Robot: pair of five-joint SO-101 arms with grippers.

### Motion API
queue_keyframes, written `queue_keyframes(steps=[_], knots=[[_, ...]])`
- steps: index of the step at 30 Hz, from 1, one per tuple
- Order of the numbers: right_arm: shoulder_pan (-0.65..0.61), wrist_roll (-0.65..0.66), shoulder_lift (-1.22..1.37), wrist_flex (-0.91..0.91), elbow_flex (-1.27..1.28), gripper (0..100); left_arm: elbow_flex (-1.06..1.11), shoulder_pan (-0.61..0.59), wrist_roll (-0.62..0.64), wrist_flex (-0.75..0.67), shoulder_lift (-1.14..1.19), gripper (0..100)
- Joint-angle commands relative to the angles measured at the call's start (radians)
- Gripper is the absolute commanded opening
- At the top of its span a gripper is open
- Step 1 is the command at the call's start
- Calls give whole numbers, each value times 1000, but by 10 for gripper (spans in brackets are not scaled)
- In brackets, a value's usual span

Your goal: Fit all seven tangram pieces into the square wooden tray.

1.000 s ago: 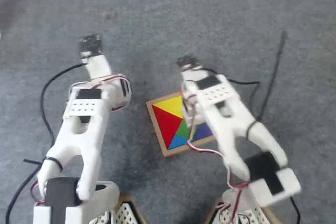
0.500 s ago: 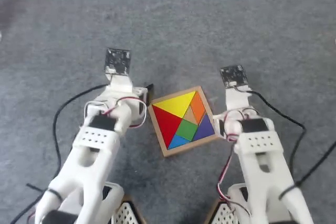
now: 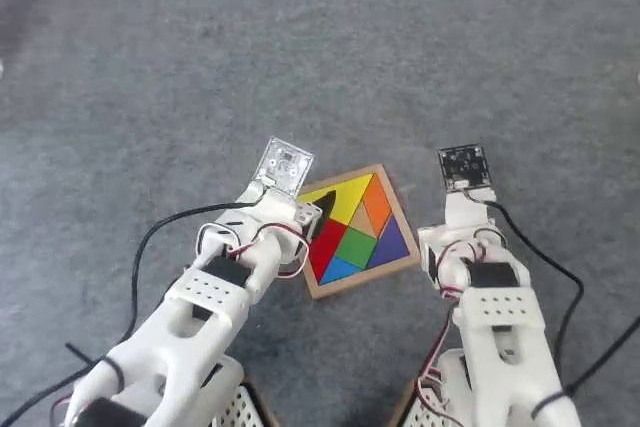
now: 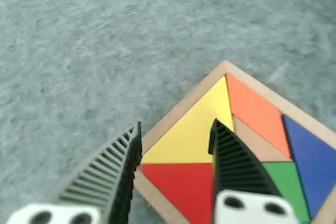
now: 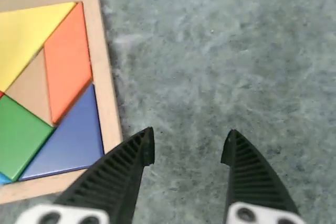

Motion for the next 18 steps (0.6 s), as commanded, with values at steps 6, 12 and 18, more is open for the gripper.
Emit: queue_keyframes(steps=[6,12,18], knots=[[15,15,-177,-25,107,208,5,-166,-12,20,-52,202],[16,15,-321,-25,196,208,1,-221,38,49,-153,202],[18,15,-506,-25,292,208,-5,-350,66,313,-528,202]])
